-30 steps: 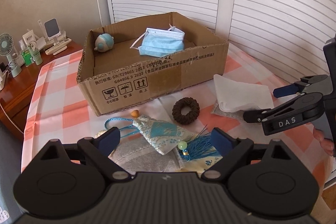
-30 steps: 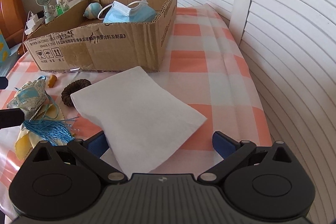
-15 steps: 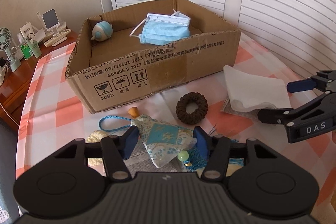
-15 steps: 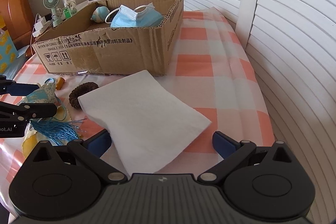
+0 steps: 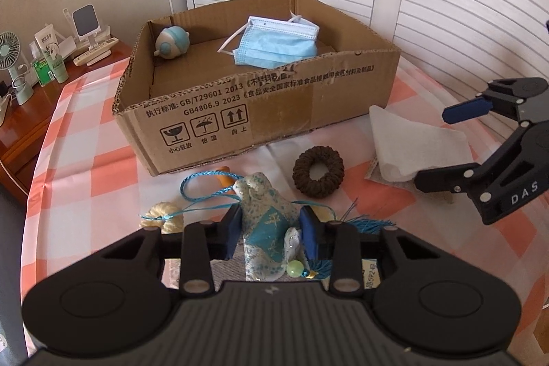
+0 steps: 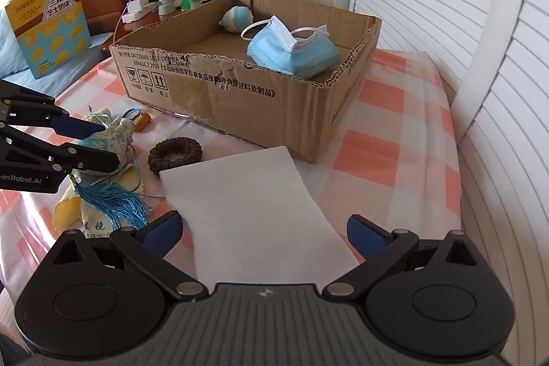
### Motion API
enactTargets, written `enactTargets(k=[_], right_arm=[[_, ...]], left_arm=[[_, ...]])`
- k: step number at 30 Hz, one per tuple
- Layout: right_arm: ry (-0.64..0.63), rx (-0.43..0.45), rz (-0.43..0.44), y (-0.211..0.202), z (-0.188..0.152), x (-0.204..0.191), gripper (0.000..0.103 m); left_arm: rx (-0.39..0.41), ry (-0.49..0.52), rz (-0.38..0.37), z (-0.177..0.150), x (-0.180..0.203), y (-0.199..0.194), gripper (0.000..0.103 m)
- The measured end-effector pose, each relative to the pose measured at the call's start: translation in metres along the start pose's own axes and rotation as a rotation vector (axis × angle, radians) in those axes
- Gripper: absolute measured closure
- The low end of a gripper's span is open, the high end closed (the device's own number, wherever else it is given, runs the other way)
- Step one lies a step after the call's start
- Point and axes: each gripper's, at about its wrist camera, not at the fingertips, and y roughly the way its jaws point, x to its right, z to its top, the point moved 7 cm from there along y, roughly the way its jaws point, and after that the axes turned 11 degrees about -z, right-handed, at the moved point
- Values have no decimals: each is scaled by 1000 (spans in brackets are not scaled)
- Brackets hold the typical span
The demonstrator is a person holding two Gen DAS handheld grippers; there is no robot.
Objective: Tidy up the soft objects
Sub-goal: 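Grasp the blue embroidered pouch with the left tool while the right tool grasps the white tissue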
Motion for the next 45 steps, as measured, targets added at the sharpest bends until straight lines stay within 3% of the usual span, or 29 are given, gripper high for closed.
enactTargets(k=[4,10,16,19,22,23,27,29,33,38,45], right_arm=[[33,-60,114,18,3,6,0],[92,-65,172,4,2,2,0],[13,-40,79,-14,-6,-15,0],[-83,-22,-37,-11,-7,-25,1],[-132,-37,-70,-6,-10,-31,21],[-123,-41,-63,-6,-10,-31,21],[-86,-30,-53,-9,-8,-26,19],[-54,-25,-43,-7,-7,-19,0],[46,-51,44,1,-4,-7,0],[72,-55,50,3,-6,-6,22],[31,-8,-16,-11,-4,-9,42]], left_arm=[[1,-1,-6,0,-1,-1,67],[6,-5,-19,-1,-2,-3,67],[9,-6,-21,-2,-3,-4,66],[11,-11,-22,-2,-4,-3,66],[14,-14,-22,-2,-4,-4,66],[15,-13,-22,-2,-4,-5,66],[14,-12,-20,-2,-6,-5,66],[14,-11,-21,-2,-6,-6,66],[13,-12,-22,-2,-6,-5,66],[11,-13,-22,-2,-6,-4,66],[11,-10,-22,-1,-6,-3,66]])
